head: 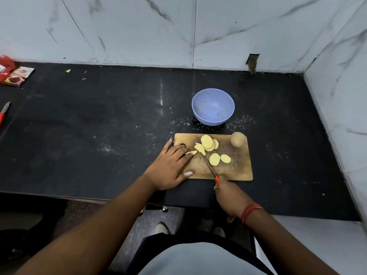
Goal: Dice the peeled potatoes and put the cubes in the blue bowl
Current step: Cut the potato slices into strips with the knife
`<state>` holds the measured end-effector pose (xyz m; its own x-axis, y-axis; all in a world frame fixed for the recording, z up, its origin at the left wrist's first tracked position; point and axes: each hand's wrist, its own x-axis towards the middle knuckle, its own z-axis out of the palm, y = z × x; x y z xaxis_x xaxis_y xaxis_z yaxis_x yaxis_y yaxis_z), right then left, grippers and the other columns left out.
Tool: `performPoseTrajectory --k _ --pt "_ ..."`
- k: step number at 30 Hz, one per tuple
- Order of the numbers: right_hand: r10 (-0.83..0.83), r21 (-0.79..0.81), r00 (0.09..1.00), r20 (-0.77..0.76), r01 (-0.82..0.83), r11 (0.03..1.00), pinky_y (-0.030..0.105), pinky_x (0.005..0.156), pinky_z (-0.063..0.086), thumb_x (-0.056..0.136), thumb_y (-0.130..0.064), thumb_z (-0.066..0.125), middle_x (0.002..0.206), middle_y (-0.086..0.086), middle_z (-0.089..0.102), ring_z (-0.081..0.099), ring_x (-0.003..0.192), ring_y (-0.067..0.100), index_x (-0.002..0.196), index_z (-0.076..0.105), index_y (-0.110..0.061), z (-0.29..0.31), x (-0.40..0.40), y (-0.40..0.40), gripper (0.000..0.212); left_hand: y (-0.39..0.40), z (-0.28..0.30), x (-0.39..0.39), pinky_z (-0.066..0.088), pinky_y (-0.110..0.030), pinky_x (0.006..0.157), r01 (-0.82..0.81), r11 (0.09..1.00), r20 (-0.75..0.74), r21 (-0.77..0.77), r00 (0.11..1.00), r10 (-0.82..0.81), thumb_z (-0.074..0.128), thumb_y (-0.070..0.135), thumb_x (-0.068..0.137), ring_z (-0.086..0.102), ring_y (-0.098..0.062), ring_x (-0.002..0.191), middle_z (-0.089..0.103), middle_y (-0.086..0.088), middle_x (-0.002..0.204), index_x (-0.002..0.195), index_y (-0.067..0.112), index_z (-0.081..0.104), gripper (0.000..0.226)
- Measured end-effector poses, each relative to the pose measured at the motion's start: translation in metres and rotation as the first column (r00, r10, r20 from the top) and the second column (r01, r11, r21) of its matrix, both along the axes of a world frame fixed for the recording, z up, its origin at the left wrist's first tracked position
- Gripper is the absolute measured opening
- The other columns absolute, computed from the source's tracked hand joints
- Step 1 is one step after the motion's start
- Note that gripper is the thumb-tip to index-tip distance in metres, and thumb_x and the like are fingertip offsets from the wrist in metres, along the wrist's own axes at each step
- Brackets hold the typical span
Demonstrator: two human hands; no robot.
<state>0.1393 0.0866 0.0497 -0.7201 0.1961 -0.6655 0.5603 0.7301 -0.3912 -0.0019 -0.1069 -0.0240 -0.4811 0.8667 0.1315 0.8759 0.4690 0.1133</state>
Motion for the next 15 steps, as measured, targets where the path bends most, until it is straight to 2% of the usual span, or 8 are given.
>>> performPoseTrajectory --k 5,8,11,13,15 --pt "0.007 -0.008 0.998 -0.07 -0.007 1.0 0.041 0.066 0.055 0.102 -0.021 0.036 0.098 0.012 0.058 0.061 0.082 0.026 0.125 0.041 -0.012 0.003 -0.005 -0.008 0.025 0.0 -0.004 0.009 0.01 -0.056 0.124 -0.08 0.997 0.062 0.003 0.995 0.08 0.034 0.062 0.101 0.031 -0.025 0.146 0.047 -0.006 0.146 0.152 0.014 0.04 0.07" --pt "-0.005 0.015 1.0 -0.023 0.005 1.0 0.043 0.05 0.056 0.1 -0.014 0.038 0.092 0.012 0.055 0.062 0.076 0.031 0.125 0.037 -0.011 0.002 -0.014 -0.012 0.026 0.001 -0.005 0.01 0.009 -0.056 0.124 -0.081 0.997 0.067 -0.017 0.994 0.082 0.035 0.062 0.101 0.026 -0.024 0.149 0.045 -0.004 0.151 0.153 0.014 0.038 0.071" --pt "-0.014 0.025 0.999 0.037 0.013 1.0 0.042 0.038 0.052 0.097 -0.007 0.042 0.099 0.016 0.055 0.063 0.079 0.039 0.127 0.034 -0.011 0.001 -0.022 -0.016 0.031 -0.001 -0.006 0.011 0.009 -0.056 0.124 -0.078 0.996 0.065 -0.039 0.995 0.08 0.032 0.062 0.102 0.019 -0.024 0.152 0.04 -0.003 0.157 0.155 0.014 0.034 0.072" --pt "0.002 0.043 0.998 0.058 -0.005 0.999 0.043 0.045 0.055 0.095 -0.003 0.047 0.11 0.019 0.057 0.063 0.089 0.04 0.13 0.035 -0.008 -0.001 -0.025 -0.019 0.037 -0.003 -0.007 0.013 0.007 -0.056 0.124 -0.083 0.995 0.055 -0.051 0.995 0.086 0.03 0.06 0.103 0.013 -0.024 0.154 0.032 -0.003 0.161 0.157 0.013 0.031 0.071" --pt "0.089 0.073 0.996 0.02 -0.09 0.993 0.041 0.078 0.056 0.097 -0.005 0.043 0.123 0.021 0.056 0.059 0.107 0.039 0.134 0.039 -0.003 -0.003 -0.025 -0.02 0.038 -0.005 -0.01 0.017 0.008 -0.056 0.124 -0.095 0.995 0.035 -0.043 0.995 0.097 0.03 0.059 0.104 0.012 -0.025 0.155 0.028 -0.005 0.163 0.156 0.012 0.031 0.07"
